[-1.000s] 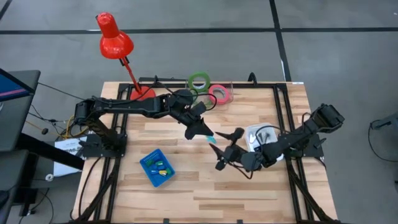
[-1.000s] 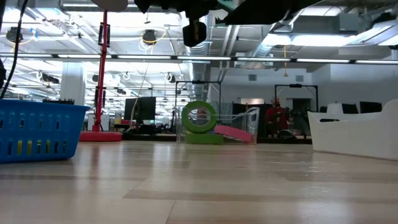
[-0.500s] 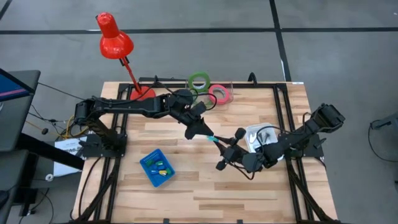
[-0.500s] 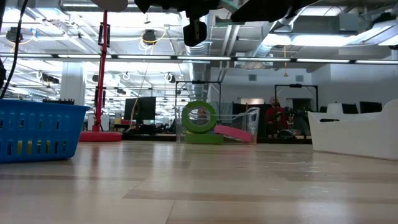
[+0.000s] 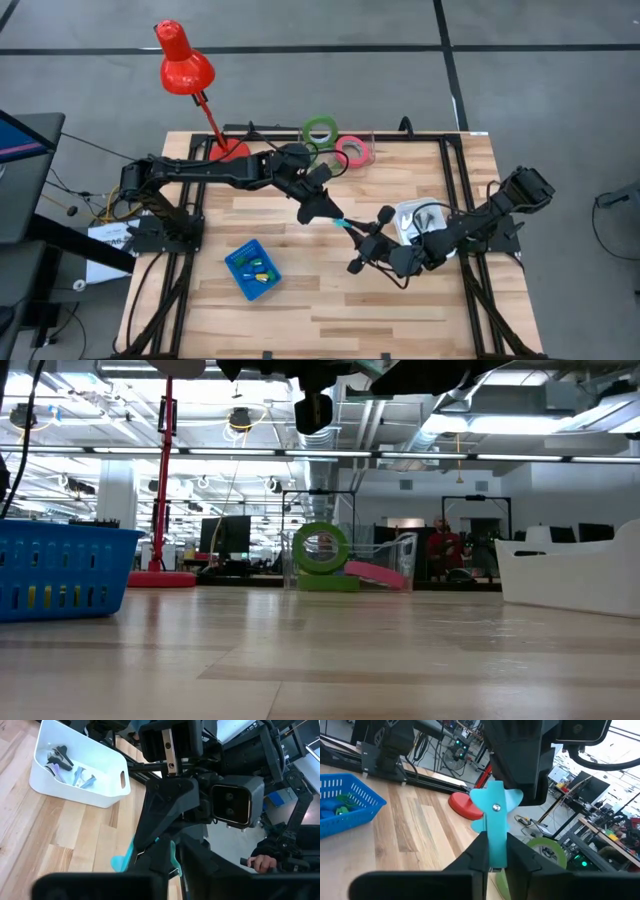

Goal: Pick and place Stapler, Stapler remover, tape
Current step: Put the light blue stapler remover into the white bin

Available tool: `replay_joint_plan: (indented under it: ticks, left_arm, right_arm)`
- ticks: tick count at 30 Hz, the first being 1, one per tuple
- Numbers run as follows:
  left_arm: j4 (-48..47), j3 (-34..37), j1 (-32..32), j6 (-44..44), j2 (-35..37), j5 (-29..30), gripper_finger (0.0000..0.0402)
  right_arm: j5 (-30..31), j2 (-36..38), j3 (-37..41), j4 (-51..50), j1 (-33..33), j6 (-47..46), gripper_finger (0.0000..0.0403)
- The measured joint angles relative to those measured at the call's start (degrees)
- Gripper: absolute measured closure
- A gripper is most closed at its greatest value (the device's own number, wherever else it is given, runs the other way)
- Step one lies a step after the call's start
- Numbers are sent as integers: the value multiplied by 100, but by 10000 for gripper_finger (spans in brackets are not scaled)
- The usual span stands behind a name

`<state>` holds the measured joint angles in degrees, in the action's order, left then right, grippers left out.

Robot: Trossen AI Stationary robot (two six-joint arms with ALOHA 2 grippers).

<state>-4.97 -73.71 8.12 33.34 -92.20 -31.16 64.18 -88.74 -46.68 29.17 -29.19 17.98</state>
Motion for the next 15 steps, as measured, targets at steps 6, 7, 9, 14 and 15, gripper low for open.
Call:
replay_joint_plan:
  ticks: [6,7,9,14,15]
  left_arm:
    - [-2,0,3,105,0,0,288]
    - [-3,0,21,134,0,-6,274]
    - [-54,0,54,154,44,-123,251]
    - [-260,-4,216,102,482,-176,227]
    - [-419,-4,254,32,598,-140,227]
  right_arm:
    - [-114,0,0,0,-3,0,381]
    - [-114,-1,0,0,-7,0,381]
    - [-112,1,0,-2,-9,2,381]
    - [-98,150,3,-72,-6,0,377]
    - [-84,220,0,-139,0,0,375]
